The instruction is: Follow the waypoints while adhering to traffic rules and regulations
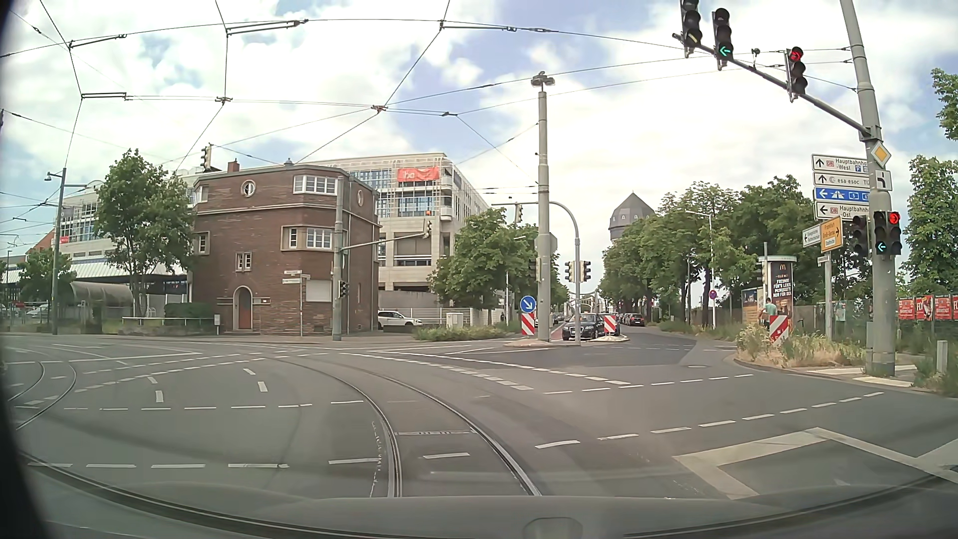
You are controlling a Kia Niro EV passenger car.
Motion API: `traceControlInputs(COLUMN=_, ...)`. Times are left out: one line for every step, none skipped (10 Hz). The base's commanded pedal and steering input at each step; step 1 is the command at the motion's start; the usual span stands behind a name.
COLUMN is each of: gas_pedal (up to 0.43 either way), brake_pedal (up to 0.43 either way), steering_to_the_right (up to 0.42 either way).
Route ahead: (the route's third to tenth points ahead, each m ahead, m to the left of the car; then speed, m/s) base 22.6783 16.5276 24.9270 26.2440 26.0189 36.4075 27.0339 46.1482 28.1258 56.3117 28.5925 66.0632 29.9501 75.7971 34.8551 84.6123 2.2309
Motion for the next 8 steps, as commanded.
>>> traceControlInputs(gas_pedal=0.370, brake_pedal=0.024, steering_to_the_right=-0.048)
traceControlInputs(gas_pedal=0.378, brake_pedal=0.024, steering_to_the_right=-0.056)
traceControlInputs(gas_pedal=0.390, brake_pedal=0.024, steering_to_the_right=-0.061)
traceControlInputs(gas_pedal=0.390, brake_pedal=0.024, steering_to_the_right=-0.064)
traceControlInputs(gas_pedal=0.390, brake_pedal=0.024, steering_to_the_right=-0.066)
traceControlInputs(gas_pedal=0.370, brake_pedal=0.024, steering_to_the_right=-0.073)
traceControlInputs(gas_pedal=0.350, brake_pedal=0.024, steering_to_the_right=-0.083)
traceControlInputs(gas_pedal=0.350, brake_pedal=0.024, steering_to_the_right=-0.095)
